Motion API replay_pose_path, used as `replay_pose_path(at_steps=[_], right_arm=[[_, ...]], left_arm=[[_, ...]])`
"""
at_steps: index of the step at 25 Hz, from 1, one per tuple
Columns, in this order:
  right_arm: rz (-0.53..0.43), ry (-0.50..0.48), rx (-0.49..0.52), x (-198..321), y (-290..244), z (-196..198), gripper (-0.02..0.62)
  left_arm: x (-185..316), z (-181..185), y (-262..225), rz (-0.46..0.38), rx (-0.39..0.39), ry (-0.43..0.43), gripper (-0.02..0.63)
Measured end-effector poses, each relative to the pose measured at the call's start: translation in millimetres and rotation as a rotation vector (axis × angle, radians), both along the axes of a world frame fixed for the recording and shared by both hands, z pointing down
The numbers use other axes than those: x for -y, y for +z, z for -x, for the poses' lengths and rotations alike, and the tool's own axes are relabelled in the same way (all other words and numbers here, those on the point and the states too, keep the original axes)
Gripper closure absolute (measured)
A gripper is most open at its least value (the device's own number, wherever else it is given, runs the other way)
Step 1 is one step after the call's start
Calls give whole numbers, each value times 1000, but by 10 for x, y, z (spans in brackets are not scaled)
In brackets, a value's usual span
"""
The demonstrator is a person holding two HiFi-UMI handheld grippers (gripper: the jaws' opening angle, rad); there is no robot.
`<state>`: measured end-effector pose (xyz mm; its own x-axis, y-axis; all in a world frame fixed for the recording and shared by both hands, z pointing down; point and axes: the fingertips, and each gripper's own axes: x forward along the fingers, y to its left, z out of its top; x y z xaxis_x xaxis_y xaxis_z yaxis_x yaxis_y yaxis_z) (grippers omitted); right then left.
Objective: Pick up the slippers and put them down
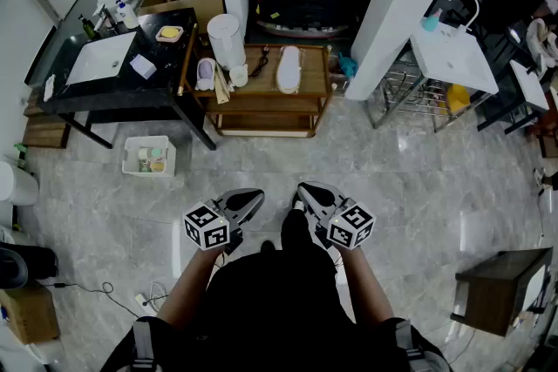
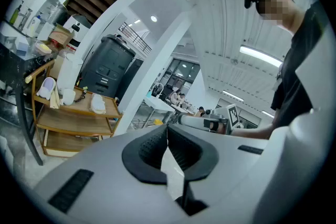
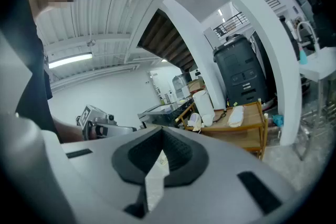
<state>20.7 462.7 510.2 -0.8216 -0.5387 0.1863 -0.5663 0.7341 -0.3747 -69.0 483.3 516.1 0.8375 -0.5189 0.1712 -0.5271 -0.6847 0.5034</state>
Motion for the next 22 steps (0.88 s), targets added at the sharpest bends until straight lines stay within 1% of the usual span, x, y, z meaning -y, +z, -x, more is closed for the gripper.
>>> replay_pose_path(at_steps=[6,15,22], right_arm=[[7,-15,-10,71,10,41,588],[23,-28,-22,330,46,0,588],[59,-38,2,596,121,-82,588]], left_arm=[[77,26,19,13,-6,-8,594],[347,-38,22,22,-15,-15,592],[599,-67,121,55,0,-26,594]])
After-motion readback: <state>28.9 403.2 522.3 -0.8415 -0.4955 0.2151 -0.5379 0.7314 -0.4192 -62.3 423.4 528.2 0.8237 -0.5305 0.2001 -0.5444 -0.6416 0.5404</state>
